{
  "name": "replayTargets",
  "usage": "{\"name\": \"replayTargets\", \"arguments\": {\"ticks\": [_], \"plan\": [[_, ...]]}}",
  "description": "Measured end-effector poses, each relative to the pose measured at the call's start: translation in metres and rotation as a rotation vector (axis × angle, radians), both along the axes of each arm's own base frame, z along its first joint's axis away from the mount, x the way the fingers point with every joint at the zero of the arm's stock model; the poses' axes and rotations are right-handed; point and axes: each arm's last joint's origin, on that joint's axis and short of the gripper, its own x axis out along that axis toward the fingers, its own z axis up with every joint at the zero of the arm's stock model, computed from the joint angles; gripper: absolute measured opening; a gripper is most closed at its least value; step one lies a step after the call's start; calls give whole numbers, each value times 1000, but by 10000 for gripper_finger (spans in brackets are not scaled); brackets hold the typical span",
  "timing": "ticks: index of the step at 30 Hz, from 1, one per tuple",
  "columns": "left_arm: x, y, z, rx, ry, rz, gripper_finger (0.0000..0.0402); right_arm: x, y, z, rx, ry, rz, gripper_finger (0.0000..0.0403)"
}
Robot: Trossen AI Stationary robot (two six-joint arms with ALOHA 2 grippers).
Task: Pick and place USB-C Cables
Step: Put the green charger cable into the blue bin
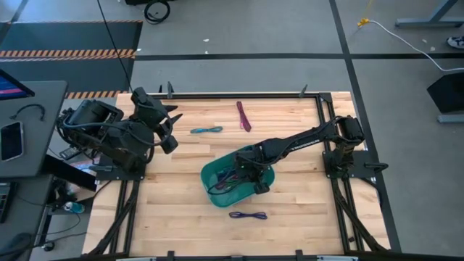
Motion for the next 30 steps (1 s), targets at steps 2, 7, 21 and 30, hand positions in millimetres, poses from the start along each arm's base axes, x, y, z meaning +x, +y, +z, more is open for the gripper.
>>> {"name": "replayTargets", "arguments": {"ticks": [2, 7, 21, 30], "plan": [[0, 0, 0, 0, 0, 0, 121, 0, 0, 0, 0, 0, 0, 21], [0, 0, 0, 0, 0, 0, 121, 2, -1, -13, -35, 39, -8, 21], [0, 0, 0, 0, 0, 0, 121, 10, 0, -43, 17, 110, 2, 21], [0, 0, 0, 1, 1, -1, 121, 10, 0, -44, 8, 97, 31, 86]]}}
